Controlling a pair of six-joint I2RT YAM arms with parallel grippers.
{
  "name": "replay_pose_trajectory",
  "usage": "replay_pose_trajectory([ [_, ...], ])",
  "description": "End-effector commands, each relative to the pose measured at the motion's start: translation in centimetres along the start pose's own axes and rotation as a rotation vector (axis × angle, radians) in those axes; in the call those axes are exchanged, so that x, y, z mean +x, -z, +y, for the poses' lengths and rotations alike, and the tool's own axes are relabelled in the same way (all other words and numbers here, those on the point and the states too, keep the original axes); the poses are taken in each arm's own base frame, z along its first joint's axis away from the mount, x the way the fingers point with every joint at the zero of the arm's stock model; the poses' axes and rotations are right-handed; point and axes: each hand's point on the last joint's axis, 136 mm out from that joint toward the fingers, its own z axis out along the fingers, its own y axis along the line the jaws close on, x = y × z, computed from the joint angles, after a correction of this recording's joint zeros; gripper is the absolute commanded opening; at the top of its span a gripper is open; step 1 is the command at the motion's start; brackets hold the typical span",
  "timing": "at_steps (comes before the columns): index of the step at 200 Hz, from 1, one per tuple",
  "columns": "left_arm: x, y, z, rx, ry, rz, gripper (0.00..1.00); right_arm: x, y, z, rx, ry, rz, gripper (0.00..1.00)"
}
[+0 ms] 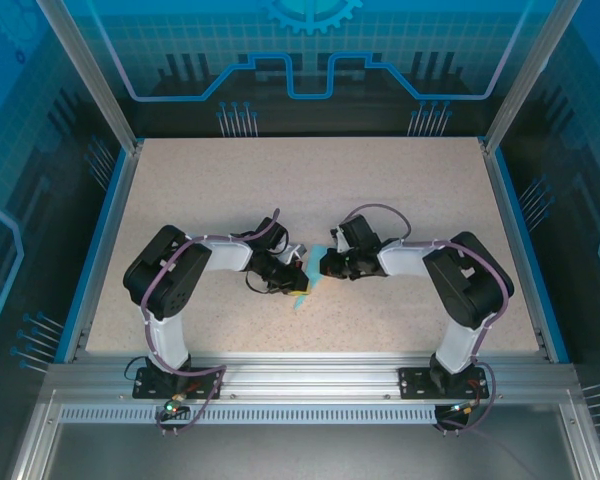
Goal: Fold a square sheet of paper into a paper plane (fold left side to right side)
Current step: Fold the wing for the fifth time at the center of the table.
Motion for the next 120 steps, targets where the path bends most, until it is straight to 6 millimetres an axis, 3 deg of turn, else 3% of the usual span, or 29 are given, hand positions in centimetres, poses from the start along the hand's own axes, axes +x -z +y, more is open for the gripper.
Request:
replay_pose_trajectory([
  [1, 3.8, -1.1, 4.6, -0.163, 0.087, 0.094, 0.00, -1.2, 0.1, -3.9, 0.117, -0.036, -0.022, 0.05],
  [74, 3.8, -1.1, 4.6, -0.165, 0.089, 0.095, 0.00, -2.4, 0.5, -5.7, 0.129, -0.063, -0.024, 0.06],
  [80, 3.7, -1.1, 4.6, -0.164, 0.088, 0.094, 0.00, -3.6, 0.8, -5.0, 0.116, -0.054, -0.047, 0.06],
  [120, 3.7, -1.1, 4.6, -0.167, 0.088, 0.094, 0.00, -4.4, 1.3, -5.8, 0.121, -0.068, -0.061, 0.05],
])
